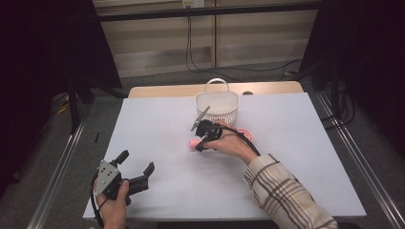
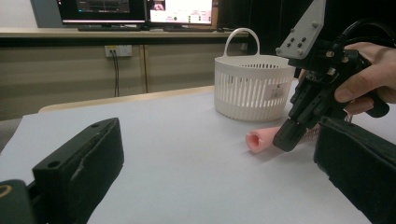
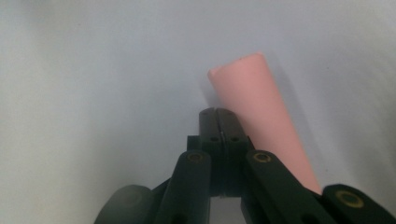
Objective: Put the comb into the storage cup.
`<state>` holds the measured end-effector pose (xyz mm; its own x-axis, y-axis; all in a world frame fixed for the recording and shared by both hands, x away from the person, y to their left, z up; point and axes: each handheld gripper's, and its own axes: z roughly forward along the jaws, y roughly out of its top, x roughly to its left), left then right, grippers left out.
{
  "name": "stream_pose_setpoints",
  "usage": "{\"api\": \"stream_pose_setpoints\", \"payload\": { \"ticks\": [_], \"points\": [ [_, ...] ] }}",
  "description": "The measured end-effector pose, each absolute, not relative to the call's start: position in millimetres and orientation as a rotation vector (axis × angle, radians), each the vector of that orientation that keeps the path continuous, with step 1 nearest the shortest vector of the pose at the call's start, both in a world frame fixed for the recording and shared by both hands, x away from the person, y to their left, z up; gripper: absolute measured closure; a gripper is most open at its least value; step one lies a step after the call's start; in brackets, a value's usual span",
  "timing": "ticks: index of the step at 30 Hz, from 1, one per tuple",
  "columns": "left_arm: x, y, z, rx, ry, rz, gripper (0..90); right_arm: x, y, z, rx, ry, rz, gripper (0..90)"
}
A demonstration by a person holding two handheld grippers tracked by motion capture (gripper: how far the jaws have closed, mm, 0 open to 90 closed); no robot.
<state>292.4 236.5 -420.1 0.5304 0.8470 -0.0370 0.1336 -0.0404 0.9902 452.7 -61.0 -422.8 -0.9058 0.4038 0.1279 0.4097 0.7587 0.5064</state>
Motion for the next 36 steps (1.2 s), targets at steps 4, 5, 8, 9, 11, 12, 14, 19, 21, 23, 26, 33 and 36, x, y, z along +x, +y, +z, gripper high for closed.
{"api": "stream_pose_setpoints", "payload": {
  "ticks": [4,5,8,9,11,12,14,19,21,23,26,33,36],
  "points": [
    [293,237,-420,1.524,0.877,0.713,1.7,456,-62,-423,-0.682,-2.939,-0.834,90.0],
    [293,236,-420,1.527,0.878,0.711,1.6,456,-62,-423,-0.694,-2.935,-0.838,90.0],
    [293,237,-421,1.532,0.878,0.715,1.6,459,-64,-424,-0.701,-2.926,-0.844,90.0],
    [293,236,-420,1.531,0.879,0.715,1.6,459,-64,-424,-0.704,-2.925,-0.844,90.0],
    [293,237,-420,1.532,0.876,0.712,1.7,459,-64,-425,-0.721,-2.920,-0.851,90.0],
    [293,237,-420,1.533,0.877,0.712,1.6,460,-65,-425,-0.720,-2.919,-0.851,90.0],
    [293,237,-420,1.534,0.877,0.712,1.6,461,-66,-425,-0.723,-2.922,-0.858,90.0],
    [293,237,-420,1.536,0.877,0.711,1.6,462,-66,-425,-0.744,-2.924,-0.863,90.0],
    [293,237,-420,1.531,0.877,0.712,1.6,463,-67,-425,-0.745,-2.924,-0.865,90.0],
    [293,237,-420,1.536,0.878,0.712,1.6,464,-68,-425,-0.749,-2.922,-0.868,90.0],
    [293,237,-421,1.535,0.878,0.710,1.6,465,-68,-425,-0.751,-2.921,-0.876,90.0],
    [293,236,-421,1.531,0.880,0.710,1.6,467,-69,-426,-0.767,-2.925,-0.880,90.0],
    [293,237,-421,1.534,0.879,0.713,1.6,468,-68,-426,-0.770,-2.930,-0.879,90.0]
  ]
}}
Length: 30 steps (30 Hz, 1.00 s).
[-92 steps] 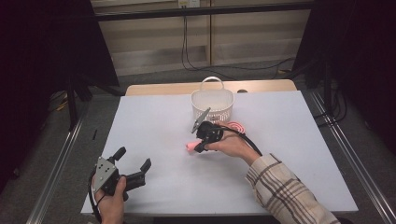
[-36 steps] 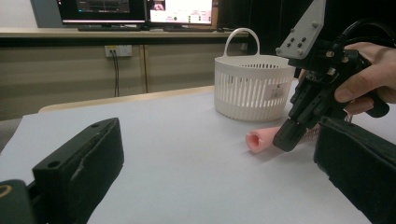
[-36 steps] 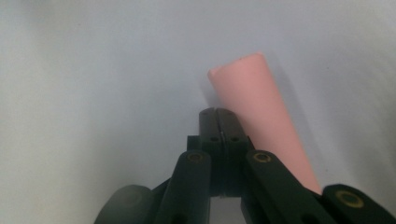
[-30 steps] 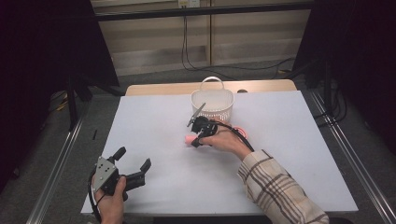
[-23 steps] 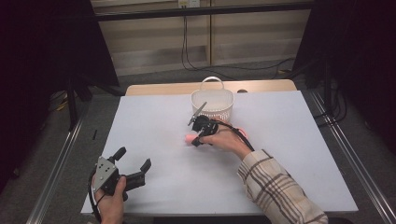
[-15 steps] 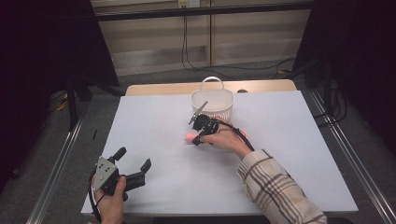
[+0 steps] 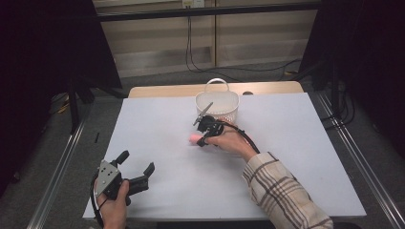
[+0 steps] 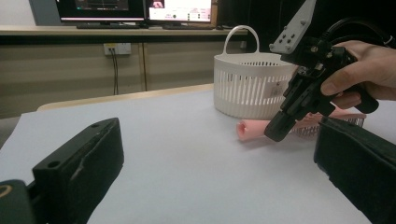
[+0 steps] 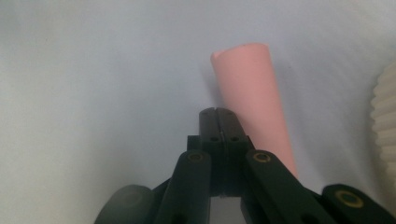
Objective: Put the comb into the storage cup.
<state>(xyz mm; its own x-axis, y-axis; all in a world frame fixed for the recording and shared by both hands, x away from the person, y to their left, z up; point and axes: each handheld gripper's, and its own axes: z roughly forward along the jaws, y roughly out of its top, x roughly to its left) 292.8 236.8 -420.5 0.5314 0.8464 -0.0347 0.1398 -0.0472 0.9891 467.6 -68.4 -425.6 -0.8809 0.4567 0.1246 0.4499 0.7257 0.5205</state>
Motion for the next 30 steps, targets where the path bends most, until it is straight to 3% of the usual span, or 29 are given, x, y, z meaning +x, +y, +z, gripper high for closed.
{"api": "stream_pose_setpoints", "payload": {
  "ticks": [30],
  "points": [
    [292.6,235.7,-420.7,1.546,0.871,0.713,1.6,473.4,-70.2,-428.4,0.814,2.879,0.869,90.0]
  ]
}}
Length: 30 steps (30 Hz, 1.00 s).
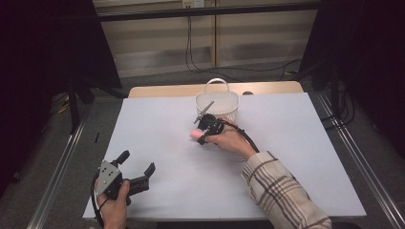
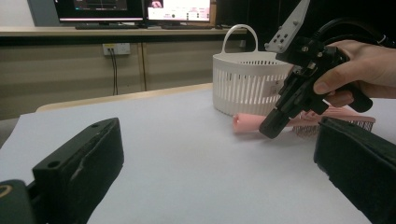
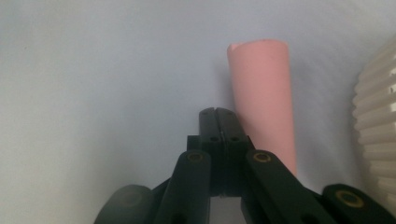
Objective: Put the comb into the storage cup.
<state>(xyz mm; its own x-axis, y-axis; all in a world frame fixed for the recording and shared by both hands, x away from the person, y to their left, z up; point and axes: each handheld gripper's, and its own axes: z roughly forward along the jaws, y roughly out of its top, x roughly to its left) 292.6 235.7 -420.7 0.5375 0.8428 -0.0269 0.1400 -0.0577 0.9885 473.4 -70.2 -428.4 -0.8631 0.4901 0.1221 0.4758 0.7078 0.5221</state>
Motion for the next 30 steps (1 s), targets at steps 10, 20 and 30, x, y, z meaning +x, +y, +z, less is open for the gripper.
{"api": "stream_pose_setpoints", "payload": {
  "ticks": [10,20,30],
  "points": [
    [292,235,-421,1.547,0.872,0.703,1.5,467,-76,-422,0.800,2.874,0.938,88.2],
    [292,235,-421,1.553,0.870,0.708,1.4,451,-94,-407,0.746,2.854,1.080,69.2],
    [293,233,-422,1.565,0.869,0.709,1.4,441,-114,-397,0.718,2.768,1.154,25.0]
  ]
}}
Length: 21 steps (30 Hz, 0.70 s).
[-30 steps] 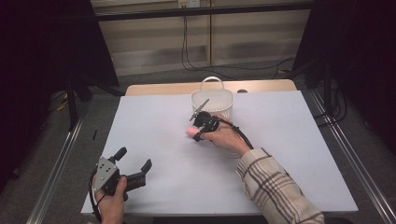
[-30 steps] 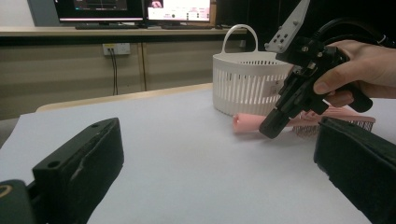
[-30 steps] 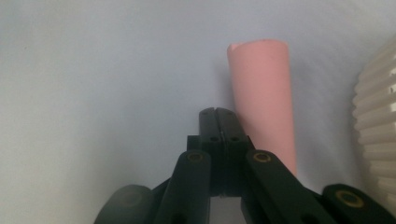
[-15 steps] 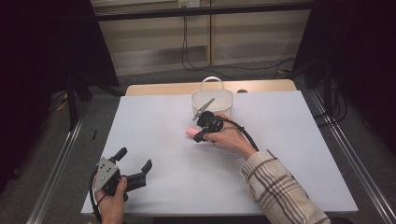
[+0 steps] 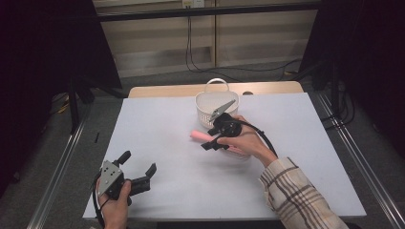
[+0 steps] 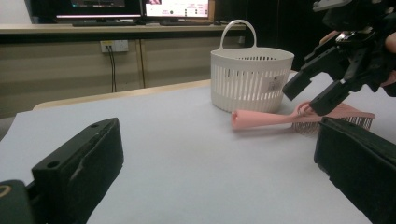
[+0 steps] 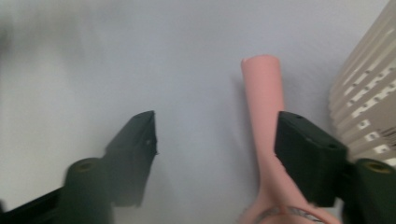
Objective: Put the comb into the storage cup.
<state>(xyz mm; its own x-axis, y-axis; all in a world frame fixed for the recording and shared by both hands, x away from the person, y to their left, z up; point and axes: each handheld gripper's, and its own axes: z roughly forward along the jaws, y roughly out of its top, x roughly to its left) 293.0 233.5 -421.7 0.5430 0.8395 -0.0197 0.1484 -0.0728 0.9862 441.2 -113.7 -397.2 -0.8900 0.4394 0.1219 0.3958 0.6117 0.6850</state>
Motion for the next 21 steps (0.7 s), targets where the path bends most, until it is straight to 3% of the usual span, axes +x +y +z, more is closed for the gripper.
{"api": "stream_pose_setpoints", "payload": {
  "ticks": [7,9,21],
  "points": [
    [293,233,-422,1.563,0.868,0.706,1.4,437,-126,-390,0.757,2.744,1.152,13.2],
    [293,233,-422,1.566,0.867,0.703,1.4,437,-130,-389,0.780,2.739,1.134,5.7],
    [294,231,-422,1.565,0.866,0.693,1.4,438,-159,-378,0.885,2.711,1.110,6.1]
  ]
}}
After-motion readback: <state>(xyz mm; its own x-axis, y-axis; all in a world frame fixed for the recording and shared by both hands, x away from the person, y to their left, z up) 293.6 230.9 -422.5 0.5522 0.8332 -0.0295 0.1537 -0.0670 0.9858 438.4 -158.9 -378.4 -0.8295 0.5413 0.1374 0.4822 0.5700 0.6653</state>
